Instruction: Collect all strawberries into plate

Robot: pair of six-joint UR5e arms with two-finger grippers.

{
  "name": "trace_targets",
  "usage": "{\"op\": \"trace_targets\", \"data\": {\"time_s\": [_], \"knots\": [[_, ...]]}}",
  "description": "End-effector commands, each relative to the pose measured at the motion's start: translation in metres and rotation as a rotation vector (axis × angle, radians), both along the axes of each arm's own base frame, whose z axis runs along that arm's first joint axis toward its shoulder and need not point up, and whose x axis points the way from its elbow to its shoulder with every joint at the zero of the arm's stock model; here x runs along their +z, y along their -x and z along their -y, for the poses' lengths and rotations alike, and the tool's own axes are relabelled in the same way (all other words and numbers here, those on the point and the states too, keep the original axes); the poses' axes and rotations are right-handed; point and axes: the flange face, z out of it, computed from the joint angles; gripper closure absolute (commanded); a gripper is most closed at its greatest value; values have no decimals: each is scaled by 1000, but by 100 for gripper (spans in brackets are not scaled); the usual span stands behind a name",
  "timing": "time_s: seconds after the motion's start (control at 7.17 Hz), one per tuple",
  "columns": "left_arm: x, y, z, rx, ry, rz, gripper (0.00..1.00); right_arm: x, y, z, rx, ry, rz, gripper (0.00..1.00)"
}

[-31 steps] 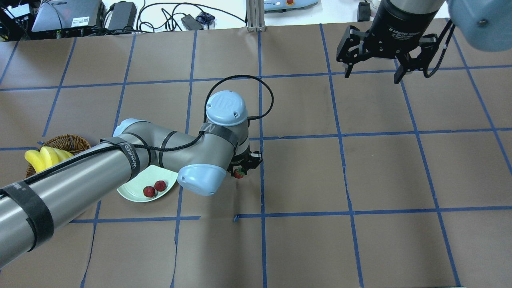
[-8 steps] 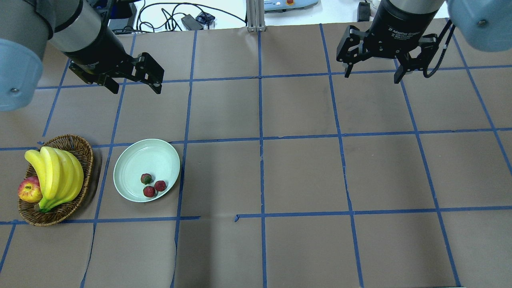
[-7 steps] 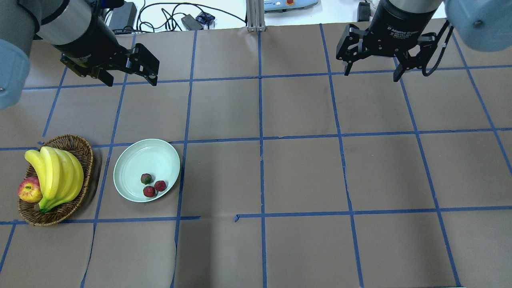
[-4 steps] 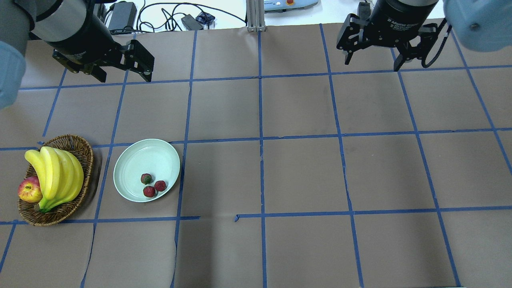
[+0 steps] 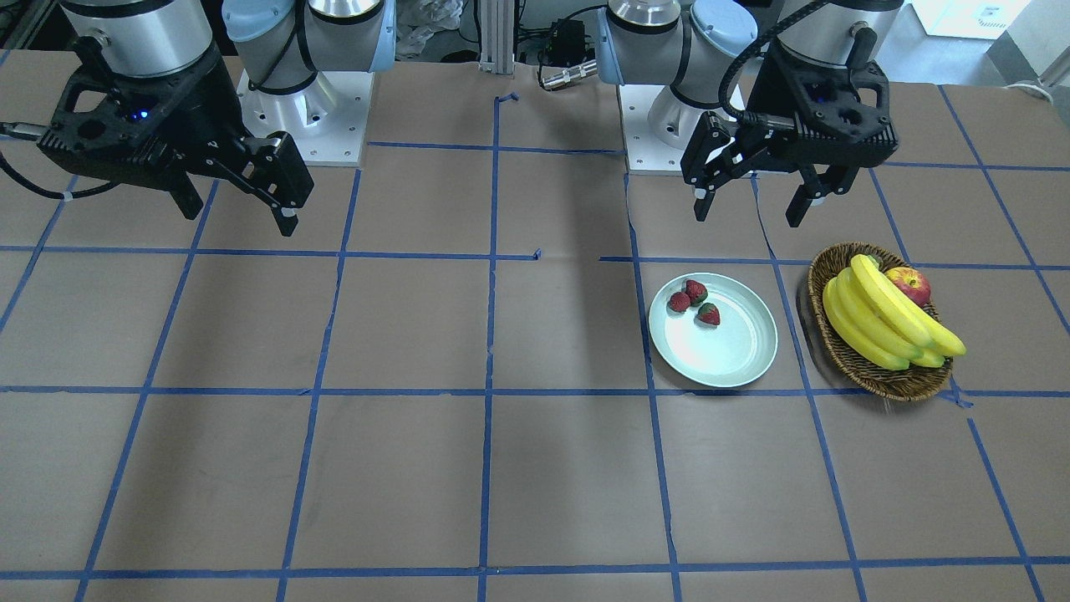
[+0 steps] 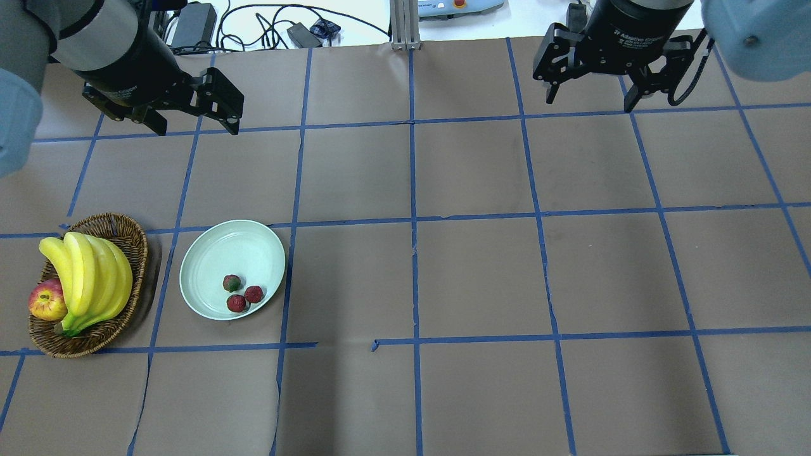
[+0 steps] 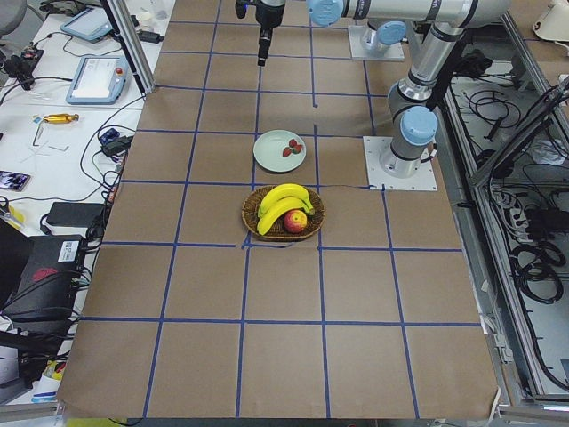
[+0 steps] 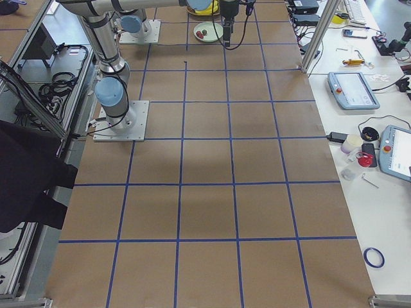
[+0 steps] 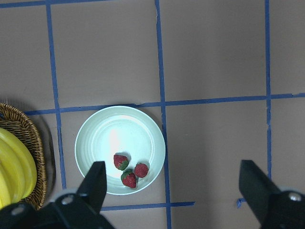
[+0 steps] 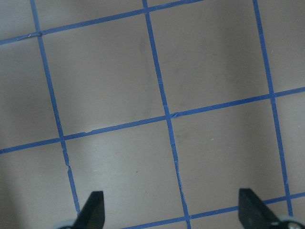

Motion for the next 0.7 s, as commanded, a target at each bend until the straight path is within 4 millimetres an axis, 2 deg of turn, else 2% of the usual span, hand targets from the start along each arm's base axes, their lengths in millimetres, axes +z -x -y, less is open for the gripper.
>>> {"op": "trace_targets", "data": {"time_s": [0.0, 0.56], "knots": [[0, 0, 0, 0, -1, 1, 0, -1, 0, -1, 12, -2, -2, 0], [-3, 0, 0, 0, -7, 2, 0, 0, -1, -1, 3, 0, 2, 0]]}}
